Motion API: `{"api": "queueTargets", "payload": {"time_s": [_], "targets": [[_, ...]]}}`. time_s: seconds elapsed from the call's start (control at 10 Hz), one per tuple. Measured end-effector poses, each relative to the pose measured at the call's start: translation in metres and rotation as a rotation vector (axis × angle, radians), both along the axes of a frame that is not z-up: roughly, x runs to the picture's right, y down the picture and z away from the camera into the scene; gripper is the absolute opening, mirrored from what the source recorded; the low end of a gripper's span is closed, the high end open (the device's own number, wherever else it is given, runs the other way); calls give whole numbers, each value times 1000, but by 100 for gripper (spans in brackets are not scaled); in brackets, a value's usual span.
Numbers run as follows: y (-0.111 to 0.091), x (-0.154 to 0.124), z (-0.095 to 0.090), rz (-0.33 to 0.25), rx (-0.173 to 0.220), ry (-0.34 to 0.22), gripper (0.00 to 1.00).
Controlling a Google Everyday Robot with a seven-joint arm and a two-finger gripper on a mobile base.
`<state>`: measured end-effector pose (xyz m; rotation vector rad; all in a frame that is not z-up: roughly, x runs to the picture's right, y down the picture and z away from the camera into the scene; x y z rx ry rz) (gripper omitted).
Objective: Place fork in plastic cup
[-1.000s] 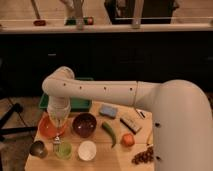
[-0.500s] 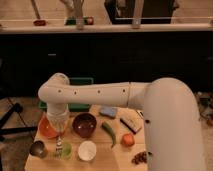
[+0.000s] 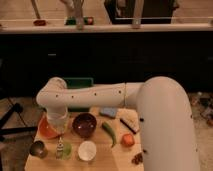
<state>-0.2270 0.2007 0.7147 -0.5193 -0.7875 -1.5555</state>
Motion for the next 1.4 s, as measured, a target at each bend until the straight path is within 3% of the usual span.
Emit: {"api": "queueTargets", "payload": {"time_s": [0.9,1.4], "targets": [[4,0,2,-19,-12,0,0],[18,0,9,-19,-52,-8,0]]}}
